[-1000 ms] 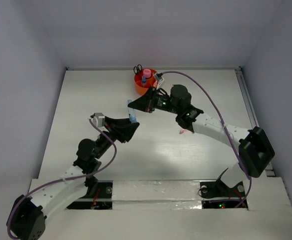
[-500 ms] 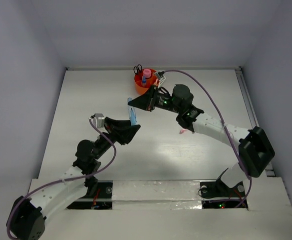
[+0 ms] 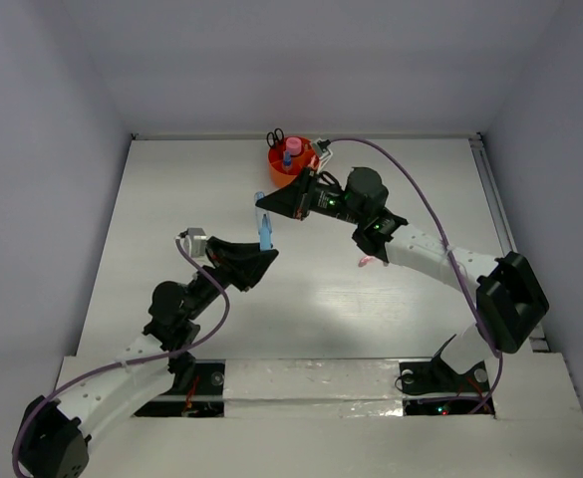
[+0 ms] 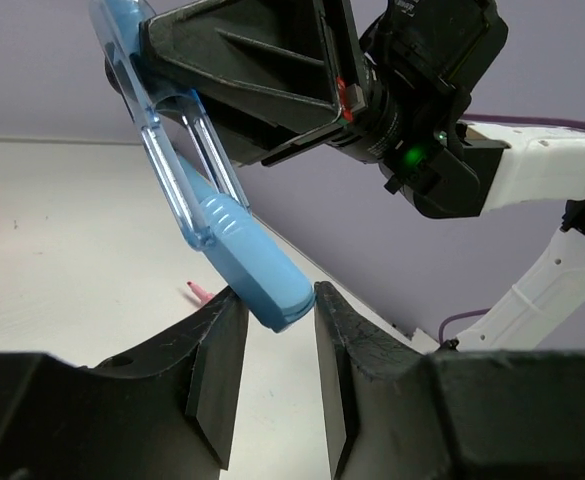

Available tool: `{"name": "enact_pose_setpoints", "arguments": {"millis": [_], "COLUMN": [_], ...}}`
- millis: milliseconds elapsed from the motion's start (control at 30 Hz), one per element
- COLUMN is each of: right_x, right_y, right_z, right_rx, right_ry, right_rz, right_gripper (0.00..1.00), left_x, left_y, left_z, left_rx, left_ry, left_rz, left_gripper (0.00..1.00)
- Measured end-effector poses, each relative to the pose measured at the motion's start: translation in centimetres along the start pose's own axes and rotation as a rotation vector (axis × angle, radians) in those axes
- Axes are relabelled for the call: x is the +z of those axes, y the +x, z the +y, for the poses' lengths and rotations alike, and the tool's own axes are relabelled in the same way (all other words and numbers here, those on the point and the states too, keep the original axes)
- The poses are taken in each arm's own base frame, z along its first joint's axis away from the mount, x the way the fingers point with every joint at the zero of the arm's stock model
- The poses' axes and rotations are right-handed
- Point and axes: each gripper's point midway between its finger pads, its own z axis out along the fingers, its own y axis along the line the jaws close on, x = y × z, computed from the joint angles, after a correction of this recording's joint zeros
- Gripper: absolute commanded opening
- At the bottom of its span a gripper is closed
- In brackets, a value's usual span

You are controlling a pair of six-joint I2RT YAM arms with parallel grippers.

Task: Sort the stationery into containers
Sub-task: Close the pen cap on the pen.

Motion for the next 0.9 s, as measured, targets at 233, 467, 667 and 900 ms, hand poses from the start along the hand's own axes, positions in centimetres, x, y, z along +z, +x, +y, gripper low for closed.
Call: {"name": "enact_pose_setpoints", "arguments": {"millis": [233, 467, 667, 900], "right_x": [0.0, -0.1, -0.4, -1.5], "right_y": [-0.2, 0.2, 0.4, 0.4], "right_z": [0.4, 0.2, 0.1, 0.2], "right_rx": [-0.027, -0.048, -0.077, -0.135], "right_ry": [-0.025, -0.026, -0.034, -0.034], "right_rz": [-0.003, 0.005, 0.007, -0.028], "right_gripper": [0.0, 0.0, 0.0, 0.01], "left_x": [-0.2, -0.2, -0.3, -0.4], "left_y": [0.8, 1.1, 1.3, 1.3], "left_z": [0.3, 0.5, 0.6, 0.2], "left_rx": [-0.035, -0.047, -0.068, -0.15], "left_ry": [-0.01, -0.019, -0.029, -0.022], "left_rz": [0.02, 0.028, 0.038, 0.017], "left_gripper": [0.12, 0.0, 0.0, 0.0]}}
